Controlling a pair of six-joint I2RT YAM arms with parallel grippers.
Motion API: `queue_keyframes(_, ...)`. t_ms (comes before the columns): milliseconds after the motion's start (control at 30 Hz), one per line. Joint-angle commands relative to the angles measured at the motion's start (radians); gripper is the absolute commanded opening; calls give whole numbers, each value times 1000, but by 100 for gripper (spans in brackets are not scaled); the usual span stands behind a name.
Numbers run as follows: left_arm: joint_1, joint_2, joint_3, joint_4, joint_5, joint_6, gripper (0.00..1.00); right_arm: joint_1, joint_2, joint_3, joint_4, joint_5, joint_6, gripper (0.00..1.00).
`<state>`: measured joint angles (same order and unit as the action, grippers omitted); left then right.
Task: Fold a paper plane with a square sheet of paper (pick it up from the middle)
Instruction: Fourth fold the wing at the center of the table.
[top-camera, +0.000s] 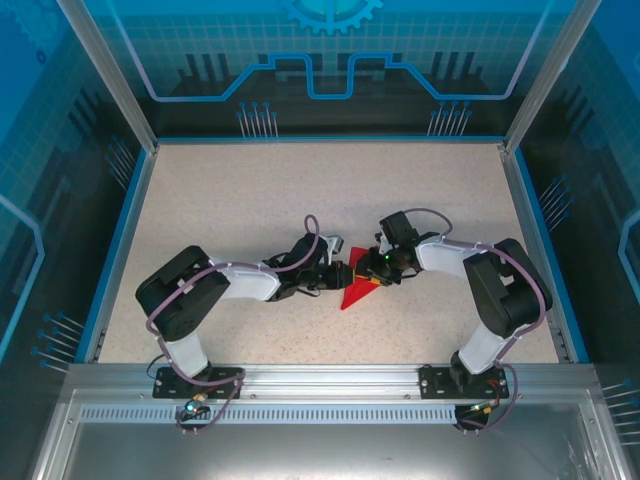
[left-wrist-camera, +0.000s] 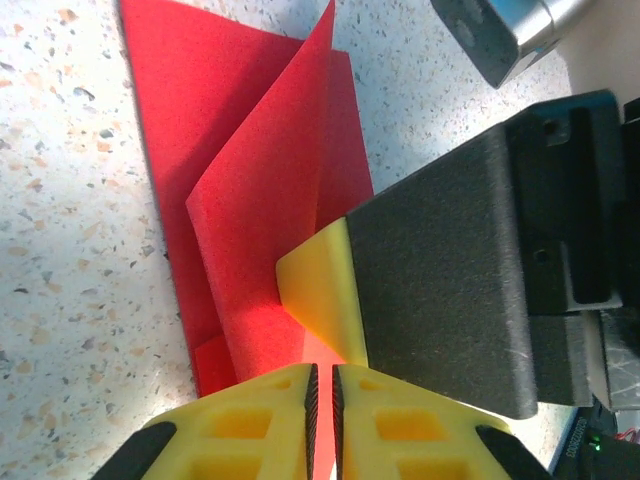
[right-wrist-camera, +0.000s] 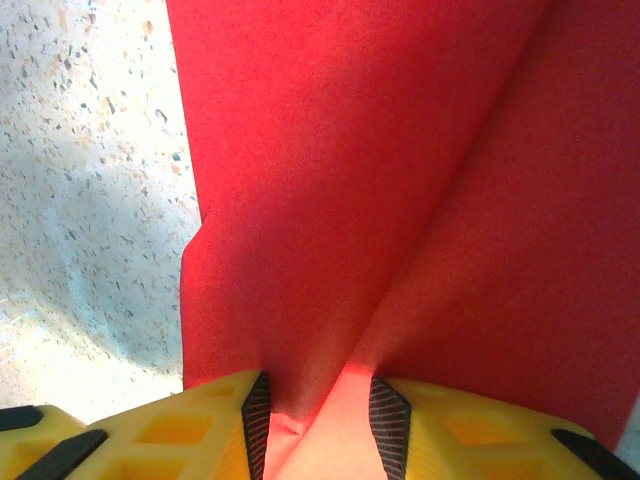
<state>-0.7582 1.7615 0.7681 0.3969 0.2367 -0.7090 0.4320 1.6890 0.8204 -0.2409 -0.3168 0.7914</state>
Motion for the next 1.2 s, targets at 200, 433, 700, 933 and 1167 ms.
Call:
queue_keyframes(200,-3,55,44,-27,23,-1,12,11,95,-26,-98,133,-14,39)
queue_keyframes(433,-7,70,49,-39,20,3,9,11,115,-8,-110,127,-11,40)
queue_keyframes(700,-8,69,30,-41,6,6,4,11,122,-1,-112,122,-2,37)
queue_keyframes(933,-9,64,26,-42,3,9,3,12,126,3,-113,119,-5,39)
queue_keyframes(1167,-8,47,21,-56,-30,13,3,14,135,13,-129,130,-1,40)
